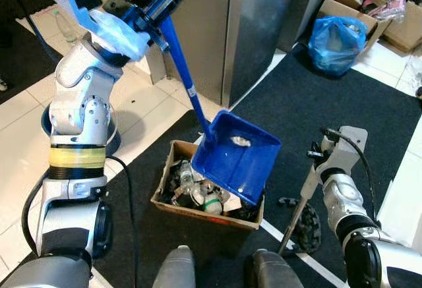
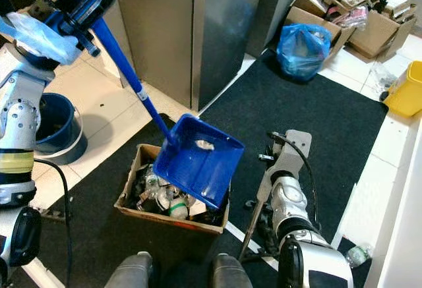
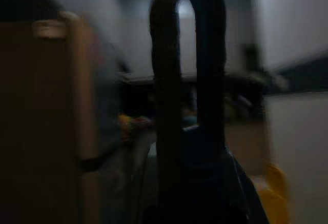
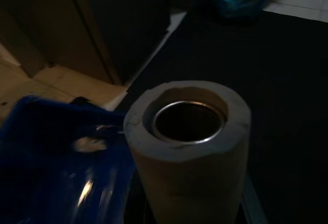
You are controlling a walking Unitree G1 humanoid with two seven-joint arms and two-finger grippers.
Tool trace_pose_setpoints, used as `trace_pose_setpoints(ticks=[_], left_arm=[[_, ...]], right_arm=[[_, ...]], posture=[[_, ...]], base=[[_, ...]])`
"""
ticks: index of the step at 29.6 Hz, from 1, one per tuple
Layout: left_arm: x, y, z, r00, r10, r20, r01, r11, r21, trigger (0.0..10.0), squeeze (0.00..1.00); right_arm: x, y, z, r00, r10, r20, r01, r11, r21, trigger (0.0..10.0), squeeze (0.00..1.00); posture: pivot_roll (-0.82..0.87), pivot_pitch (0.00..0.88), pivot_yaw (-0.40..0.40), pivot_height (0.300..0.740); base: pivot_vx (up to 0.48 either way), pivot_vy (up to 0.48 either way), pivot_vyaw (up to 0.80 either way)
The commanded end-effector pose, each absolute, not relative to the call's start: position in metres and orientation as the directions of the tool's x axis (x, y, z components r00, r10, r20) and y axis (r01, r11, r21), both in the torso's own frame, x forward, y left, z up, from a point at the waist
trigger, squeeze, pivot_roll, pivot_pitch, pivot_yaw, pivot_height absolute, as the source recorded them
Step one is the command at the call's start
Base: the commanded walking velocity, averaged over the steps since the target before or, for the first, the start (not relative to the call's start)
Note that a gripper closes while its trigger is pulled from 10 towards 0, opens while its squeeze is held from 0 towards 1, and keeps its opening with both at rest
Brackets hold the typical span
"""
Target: Sweep floor
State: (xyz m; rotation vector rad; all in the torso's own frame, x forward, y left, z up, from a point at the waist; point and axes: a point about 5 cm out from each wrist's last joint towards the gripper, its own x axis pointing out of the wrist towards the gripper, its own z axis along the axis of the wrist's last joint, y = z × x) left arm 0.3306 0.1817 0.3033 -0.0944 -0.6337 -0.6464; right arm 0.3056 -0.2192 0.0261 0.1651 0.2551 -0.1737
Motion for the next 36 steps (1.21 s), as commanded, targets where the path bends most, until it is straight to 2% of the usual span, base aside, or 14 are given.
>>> trace_pose_setpoints(ticks=[1,5,20,27,36], left_arm=[[0.332,0.187,0.297,0.668,-0.443,0.598,0.54,0.842,0.02,10.0,0.0],[0.331,0.183,0.285,0.702,-0.405,0.586,0.526,0.849,-0.044,10.0,0.0],[0.326,0.15,0.277,0.67,-0.462,0.581,0.605,0.794,-0.067,10.0,0.0],[0.325,0.134,0.267,0.668,-0.503,0.548,0.64,0.764,-0.079,10.0,0.0],[0.322,0.117,0.258,0.651,-0.548,0.525,0.68,0.729,-0.082,10.0,0.0]], right_arm=[[0.301,-0.222,0.019,0.934,-0.171,-0.313,0.222,0.965,0.136,10.0,0.0],[0.301,-0.226,0.02,0.931,-0.181,-0.318,0.233,0.963,0.133,10.0,0.0],[0.327,-0.256,0.07,0.956,-0.268,-0.117,0.283,0.95,0.132,10.0,0.0],[0.34,-0.267,0.102,0.957,-0.289,0.011,0.288,0.955,0.075,10.0,0.0],[0.342,-0.275,0.114,0.95,-0.308,0.046,0.309,0.951,0.004,10.0,0.0]], posture=[[0.15,0.039,0.003,0.74],[0.15,0.039,0.0,0.74],[0.14,0.028,-0.003,0.74],[0.13,0.019,-0.003,0.74],[0.12,0.003,-0.006,0.74]], base=[[0.0,0.0,-0.48],[0.0,0.0,-0.8],[0.0,0.0,-0.8],[0.0,0.0,-0.8],[0.0,0.0,-0.8]])
